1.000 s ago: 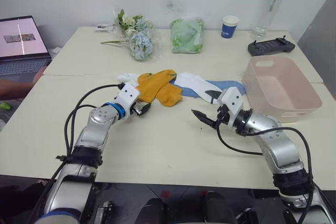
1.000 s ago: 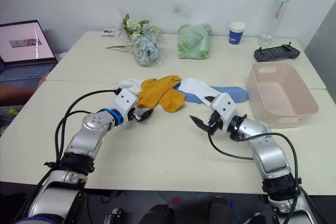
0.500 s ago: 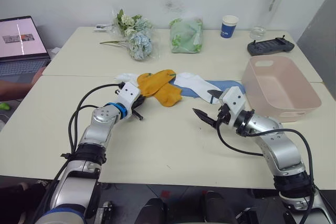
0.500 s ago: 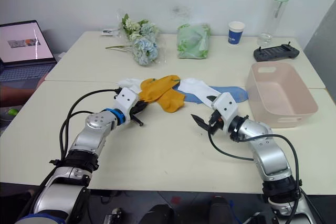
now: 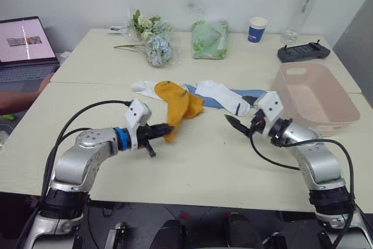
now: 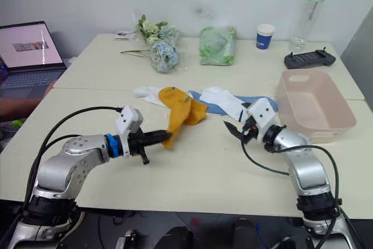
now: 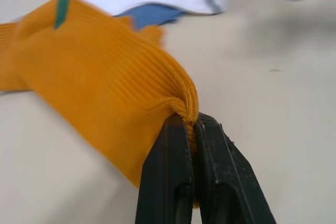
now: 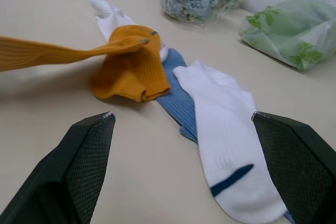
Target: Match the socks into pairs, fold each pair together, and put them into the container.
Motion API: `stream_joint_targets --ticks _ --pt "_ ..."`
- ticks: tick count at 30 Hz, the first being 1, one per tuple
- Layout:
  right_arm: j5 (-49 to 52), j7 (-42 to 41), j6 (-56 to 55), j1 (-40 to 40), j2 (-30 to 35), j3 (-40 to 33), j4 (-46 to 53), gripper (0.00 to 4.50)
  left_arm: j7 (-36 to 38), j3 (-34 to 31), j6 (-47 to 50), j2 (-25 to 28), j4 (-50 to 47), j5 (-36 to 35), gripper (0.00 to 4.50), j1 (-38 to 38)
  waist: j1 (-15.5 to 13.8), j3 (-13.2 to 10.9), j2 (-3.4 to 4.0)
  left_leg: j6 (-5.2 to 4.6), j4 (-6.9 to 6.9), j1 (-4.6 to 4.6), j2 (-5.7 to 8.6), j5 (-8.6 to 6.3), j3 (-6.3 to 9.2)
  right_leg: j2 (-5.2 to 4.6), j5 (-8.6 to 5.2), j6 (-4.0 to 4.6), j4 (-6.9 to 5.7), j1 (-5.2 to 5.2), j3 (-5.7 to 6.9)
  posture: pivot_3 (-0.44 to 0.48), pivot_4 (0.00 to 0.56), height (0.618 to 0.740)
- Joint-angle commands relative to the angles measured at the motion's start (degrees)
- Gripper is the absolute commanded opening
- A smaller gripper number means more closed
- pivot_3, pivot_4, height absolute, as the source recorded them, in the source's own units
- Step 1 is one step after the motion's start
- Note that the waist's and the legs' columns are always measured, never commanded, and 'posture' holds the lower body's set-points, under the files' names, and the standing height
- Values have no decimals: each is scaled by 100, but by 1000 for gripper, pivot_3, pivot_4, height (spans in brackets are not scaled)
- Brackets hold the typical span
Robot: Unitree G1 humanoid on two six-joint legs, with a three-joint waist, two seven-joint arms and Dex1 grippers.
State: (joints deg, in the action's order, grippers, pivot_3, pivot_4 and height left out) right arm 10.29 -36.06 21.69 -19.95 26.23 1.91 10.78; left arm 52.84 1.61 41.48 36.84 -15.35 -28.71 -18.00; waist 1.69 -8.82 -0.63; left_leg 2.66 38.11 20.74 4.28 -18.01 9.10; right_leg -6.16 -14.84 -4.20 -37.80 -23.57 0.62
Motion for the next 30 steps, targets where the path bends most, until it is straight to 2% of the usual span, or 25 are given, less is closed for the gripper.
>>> stream_joint_targets --ticks 1,5,8,11,13,14,18,20,22,24,30 --pt "53 9 -222 -144 165 -307 -31 4500 17 791 144 -304 -150 99 25 -216 0 0 0 0 0 -5 0 0 -2 0 0 0 0 4 -1 0 150 740" --pt "48 -18 -276 -148 331 -437 -121 4500 -5 1270 -50 -876 305 272 25 -553 3 -1 -1 0 0 -5 0 0 -5 1 0 0 3 7 1 0 150 740" --pt "53 -18 -258 -62 424 -494 -74 4500 -60 1346 -179 -1351 605 244 771 -767 21 -1 -1 0 -2 -6 -2 0 -9 2 0 0 2 5 -3 0 150 740" --pt "48 33 -230 76 461 -532 4 4500 -252 936 56 -1706 675 -113 1456 -969 7 -1 -2 0 0 -6 -1 0 -9 1 0 0 2 6 -2 0 150 740" --pt "16 54 -236 158 488 -535 49 4500 -320 715 259 -1773 630 -320 2030 -1025 17 -1 -3 0 2 -3 -1 0 -7 1 0 0 4 6 -1 0 150 740" --pt "23 28 -211 277 527 -548 134 4500 -210 644 308 -1636 605 -375 2344 -1032 21 -1 -3 0 2 -4 -1 0 -10 1 0 0 4 6 -4 0 150 740" --pt "53 -92 -58 866 772 -581 534 4500 -125 489 -464 -1172 1498 228 3517 -1320 13 -1 -2 1 0 -7 -2 0 -7 2 0 0 2 6 0 0 150 740" --pt "521 -128 639 1141 709 -585 965 4500 -627 415 -1459 -1349 2806 817 4077 -1934 -14 -1 -3 0 3 -7 2 0 -12 1 0 0 2 8 -5 0 150 740" --pt "996 -226 1306 1374 677 -552 1384 4500 -924 437 -2261 -1502 3822 1286 4077 -2401 -46 -4 -7 0 12 -4 4 1 -5 0 3 -3 6 14 5 0 150 740" --pt "1299 -334 1753 1609 753 -467 1727 4500 -1127 416 -2629 -1670 4538 1512 4077 -2724 -54 -4 -9 0 11 0 4 0 -3 0 3 -4 17 16 5 0 150 740" --pt "1032 -436 1893 2032 1091 175 1972 4500 -893 637 -3351 -2008 5399 1947 4077 -2839 -11 -4 -10 -7 0 8 7 -3 -4 -2 8 -13 50 15 5 0 150 740"
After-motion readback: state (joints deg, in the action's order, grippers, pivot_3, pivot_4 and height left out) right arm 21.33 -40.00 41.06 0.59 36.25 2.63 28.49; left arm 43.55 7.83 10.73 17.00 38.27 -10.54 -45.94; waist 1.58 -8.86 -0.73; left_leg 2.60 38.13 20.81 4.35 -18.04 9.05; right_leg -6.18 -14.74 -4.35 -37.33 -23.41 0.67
